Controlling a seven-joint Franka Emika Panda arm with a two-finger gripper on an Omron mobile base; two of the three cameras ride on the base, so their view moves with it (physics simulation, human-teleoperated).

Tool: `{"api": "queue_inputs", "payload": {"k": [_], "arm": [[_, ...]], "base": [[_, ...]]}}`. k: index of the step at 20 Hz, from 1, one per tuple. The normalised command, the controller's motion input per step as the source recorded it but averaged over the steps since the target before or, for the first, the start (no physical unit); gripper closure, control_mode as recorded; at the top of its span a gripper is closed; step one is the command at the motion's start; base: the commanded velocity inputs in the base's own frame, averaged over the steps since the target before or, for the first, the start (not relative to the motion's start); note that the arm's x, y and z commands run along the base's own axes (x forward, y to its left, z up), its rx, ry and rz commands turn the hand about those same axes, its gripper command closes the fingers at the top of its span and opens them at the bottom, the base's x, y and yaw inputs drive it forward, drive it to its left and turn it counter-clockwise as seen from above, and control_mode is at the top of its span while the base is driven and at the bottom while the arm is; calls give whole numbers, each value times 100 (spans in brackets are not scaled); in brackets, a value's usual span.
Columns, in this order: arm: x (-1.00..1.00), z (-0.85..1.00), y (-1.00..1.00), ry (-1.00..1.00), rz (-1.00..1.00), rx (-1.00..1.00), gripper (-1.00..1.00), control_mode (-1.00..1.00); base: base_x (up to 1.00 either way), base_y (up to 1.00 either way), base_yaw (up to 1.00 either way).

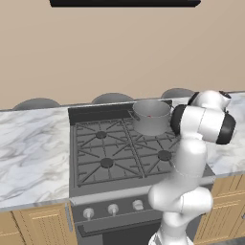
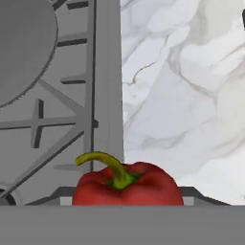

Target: Put the onion and bell pepper in the pot. Retrieve the spatula and lightly stir the vegetables in the pot.

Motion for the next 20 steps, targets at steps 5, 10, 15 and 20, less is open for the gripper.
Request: {"api": "queue_inputs", "payload": {"k": [5,10,15,20], "arm": [[5,65,64,-24,0,0,100,-100],[13,76,71,-14,-1,0,100,-100],[24,80,70,-3,-3,0,100,-100],[49,41,61,0,-5,0,100,-100]], "base": [[0,0,0],[0,0,0],[0,0,0],[0,0,0]]}}
